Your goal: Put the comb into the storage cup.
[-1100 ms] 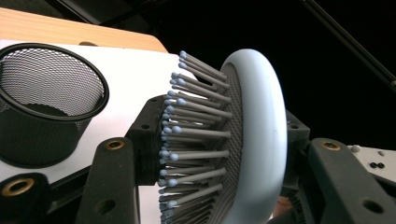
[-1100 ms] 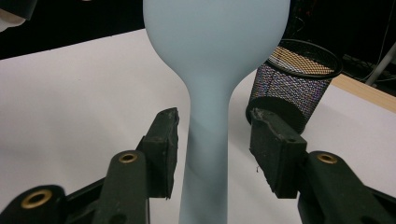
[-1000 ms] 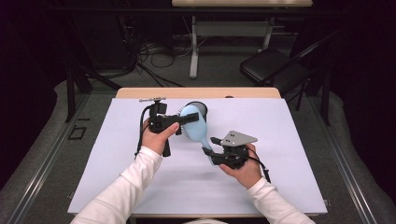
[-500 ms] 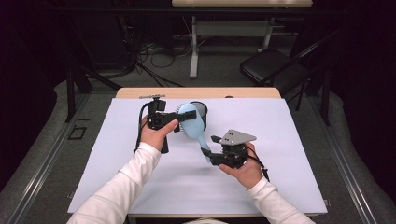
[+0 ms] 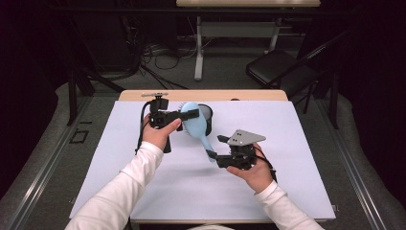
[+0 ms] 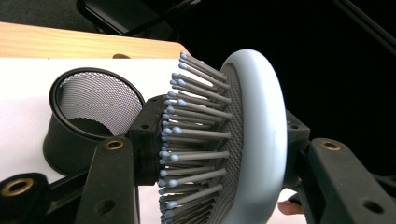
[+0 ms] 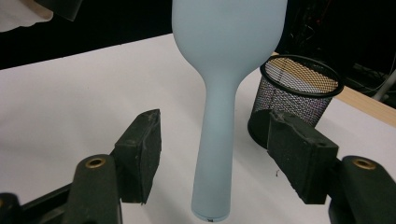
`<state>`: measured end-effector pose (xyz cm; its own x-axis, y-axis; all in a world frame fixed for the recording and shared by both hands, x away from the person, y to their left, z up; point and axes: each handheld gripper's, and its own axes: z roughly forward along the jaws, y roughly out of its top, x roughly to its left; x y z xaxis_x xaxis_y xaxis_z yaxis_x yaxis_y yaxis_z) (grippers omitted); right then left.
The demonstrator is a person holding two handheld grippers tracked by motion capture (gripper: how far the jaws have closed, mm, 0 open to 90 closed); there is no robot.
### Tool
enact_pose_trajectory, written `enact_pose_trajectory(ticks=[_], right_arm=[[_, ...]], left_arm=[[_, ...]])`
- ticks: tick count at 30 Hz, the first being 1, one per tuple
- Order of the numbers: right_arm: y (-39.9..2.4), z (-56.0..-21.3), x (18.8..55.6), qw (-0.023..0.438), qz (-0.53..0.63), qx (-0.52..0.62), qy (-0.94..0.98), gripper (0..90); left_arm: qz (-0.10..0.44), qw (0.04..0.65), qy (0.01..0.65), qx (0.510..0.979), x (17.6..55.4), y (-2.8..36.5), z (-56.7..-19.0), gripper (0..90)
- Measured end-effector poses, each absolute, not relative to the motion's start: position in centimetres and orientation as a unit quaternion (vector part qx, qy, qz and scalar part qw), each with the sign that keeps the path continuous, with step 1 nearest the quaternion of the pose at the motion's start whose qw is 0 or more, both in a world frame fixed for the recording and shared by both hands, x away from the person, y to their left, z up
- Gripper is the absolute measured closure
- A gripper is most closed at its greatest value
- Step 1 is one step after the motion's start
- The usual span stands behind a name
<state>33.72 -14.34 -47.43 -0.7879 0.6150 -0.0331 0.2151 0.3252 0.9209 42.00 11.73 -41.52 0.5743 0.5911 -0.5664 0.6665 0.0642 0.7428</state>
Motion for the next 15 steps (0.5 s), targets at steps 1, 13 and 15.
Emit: enact_pose_trajectory(ticks=[1,13,15], right_arm=[[-14.4,-47.4,33.7,0.193,0.517,0.263,0.791,34.7],[-14.7,-47.1,34.0,0.169,0.531,0.276,0.783,23.2],[-14.8,-47.1,34.0,0.17,0.526,0.278,0.786,21.2]], left_arm=[[-0.032,0.566,0.458,0.685,42.1,11.7,-41.5,48.6],[-0.029,0.562,0.464,0.684,42.9,11.6,-40.6,48.6],[-0.026,0.561,0.466,0.684,43.0,11.6,-40.4,48.6]])
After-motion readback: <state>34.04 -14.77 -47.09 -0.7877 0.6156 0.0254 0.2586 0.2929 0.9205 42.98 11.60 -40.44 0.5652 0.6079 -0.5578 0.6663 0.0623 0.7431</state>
